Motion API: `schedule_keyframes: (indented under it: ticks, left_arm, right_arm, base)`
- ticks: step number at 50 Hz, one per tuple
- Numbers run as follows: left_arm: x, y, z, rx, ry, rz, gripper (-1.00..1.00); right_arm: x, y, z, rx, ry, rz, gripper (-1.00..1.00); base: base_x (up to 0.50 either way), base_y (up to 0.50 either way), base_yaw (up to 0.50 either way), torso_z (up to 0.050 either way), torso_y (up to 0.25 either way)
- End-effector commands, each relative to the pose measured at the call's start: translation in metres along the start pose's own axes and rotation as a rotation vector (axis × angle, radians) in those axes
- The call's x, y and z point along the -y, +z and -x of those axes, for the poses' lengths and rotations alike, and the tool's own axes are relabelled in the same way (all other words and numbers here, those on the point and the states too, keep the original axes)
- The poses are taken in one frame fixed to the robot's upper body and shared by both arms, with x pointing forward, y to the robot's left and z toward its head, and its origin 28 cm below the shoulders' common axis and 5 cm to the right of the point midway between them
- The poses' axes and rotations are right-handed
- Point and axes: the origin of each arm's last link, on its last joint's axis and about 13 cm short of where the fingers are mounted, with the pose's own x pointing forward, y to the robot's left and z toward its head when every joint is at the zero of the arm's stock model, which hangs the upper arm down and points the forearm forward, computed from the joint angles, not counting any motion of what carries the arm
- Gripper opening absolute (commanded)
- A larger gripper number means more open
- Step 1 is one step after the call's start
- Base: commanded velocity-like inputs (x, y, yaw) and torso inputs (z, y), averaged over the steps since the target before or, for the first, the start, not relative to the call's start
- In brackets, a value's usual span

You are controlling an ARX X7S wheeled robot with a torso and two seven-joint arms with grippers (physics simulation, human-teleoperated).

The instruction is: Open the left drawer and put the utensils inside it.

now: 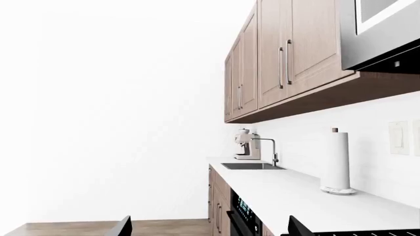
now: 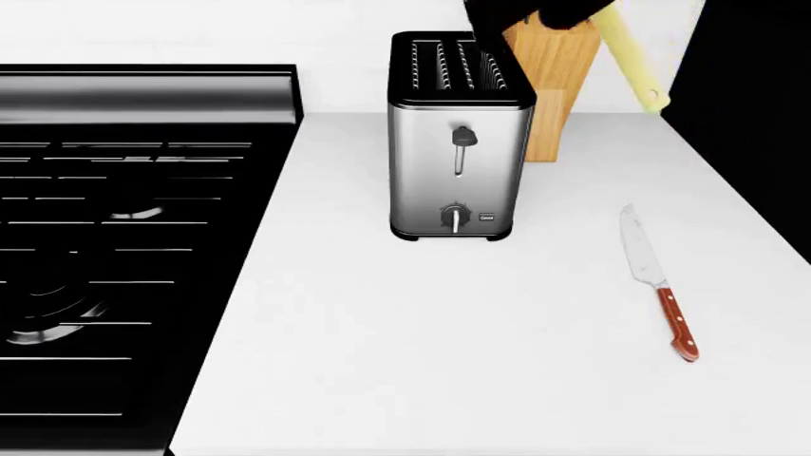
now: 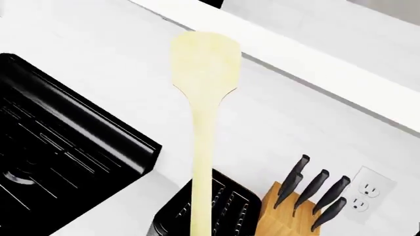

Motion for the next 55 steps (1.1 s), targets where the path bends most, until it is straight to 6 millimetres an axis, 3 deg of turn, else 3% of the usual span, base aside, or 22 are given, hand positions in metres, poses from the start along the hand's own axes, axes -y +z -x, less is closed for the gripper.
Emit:
schedule_keyframes:
  ticks: [1,9,10,20,42,55]
  left_arm:
    - [0.000,0.000,0.000,-0.002,0.000,0.002,1.00]
    - [0.000,0.000,0.000,-0.001,-0.001,0.001,1.00]
    - [0.000,0.000,0.000,0.000,-0.002,0.000,1.00]
    - [0.000,0.000,0.000,0.000,-0.001,0.000,1.00]
    - [0.000,0.000,0.000,-0.004,0.000,0.002,1.00]
    - [0.000,0.000,0.000,-0.004,0.001,0.002,1.00]
  right_arm:
    - [-0.012,-0.010,0.004,0.049,0.124,0.153,-1.00]
    - [-0.025,-0.033,0.008,0.014,0.265,0.279,-1.00]
    - [-0.033,-0.047,0.011,0.008,0.355,0.363,-1.00]
    - [-0.035,-0.047,0.013,0.022,0.365,0.368,-1.00]
    - [-0.058,-0.053,0.030,0.061,0.497,0.608,-1.00]
    - [-0.070,-0.072,0.043,0.007,0.609,0.658,-1.00]
  base:
    - [0.00,0.00,0.00,0.000,0.000]
    - [0.00,0.00,0.00,0.000,0.000]
    - [0.00,0.00,0.00,0.000,0.000]
    - [0.00,0.00,0.00,0.000,0.000]
    - [0.00,0.00,0.00,0.000,0.000]
    - [0.00,0.00,0.00,0.000,0.000]
